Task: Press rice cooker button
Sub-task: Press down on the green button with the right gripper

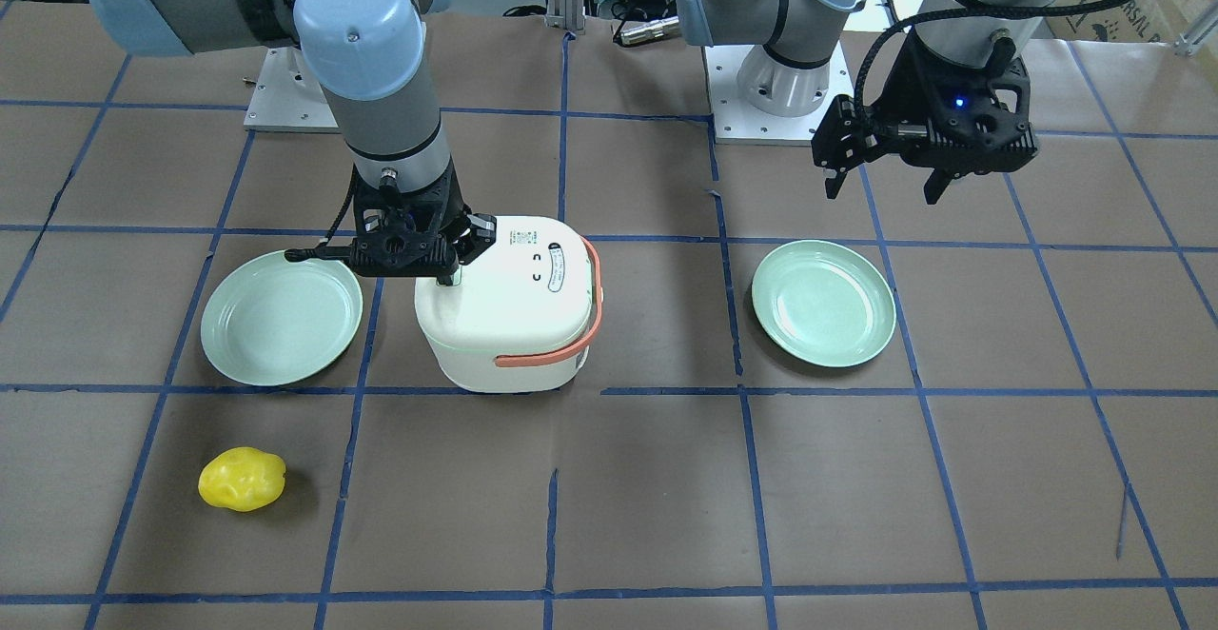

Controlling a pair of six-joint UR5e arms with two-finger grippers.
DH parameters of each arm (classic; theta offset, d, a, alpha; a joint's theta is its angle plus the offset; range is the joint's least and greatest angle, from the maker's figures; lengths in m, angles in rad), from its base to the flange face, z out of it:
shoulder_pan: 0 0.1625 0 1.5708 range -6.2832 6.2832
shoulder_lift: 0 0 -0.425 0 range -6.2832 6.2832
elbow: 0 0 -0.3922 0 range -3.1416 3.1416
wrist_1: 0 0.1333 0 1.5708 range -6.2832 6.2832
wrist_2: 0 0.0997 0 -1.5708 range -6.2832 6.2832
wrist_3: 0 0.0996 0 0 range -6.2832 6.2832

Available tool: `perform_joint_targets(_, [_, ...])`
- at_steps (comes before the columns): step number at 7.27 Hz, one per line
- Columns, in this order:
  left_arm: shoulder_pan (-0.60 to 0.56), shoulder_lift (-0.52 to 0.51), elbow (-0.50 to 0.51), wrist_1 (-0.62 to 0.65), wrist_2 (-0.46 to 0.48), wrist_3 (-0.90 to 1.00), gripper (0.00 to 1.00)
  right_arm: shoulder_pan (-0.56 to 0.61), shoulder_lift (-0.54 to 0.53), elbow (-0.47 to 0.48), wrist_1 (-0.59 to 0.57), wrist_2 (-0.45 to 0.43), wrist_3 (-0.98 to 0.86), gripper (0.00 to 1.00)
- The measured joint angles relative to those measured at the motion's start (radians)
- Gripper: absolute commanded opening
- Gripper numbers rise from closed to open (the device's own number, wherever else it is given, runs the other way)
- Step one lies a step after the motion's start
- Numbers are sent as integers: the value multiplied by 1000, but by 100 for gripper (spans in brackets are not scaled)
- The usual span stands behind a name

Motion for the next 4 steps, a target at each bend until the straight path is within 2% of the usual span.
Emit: perform_joint_targets(4, [0, -1, 0, 0, 0, 0, 100, 0, -1, 17, -13, 0, 5, 3])
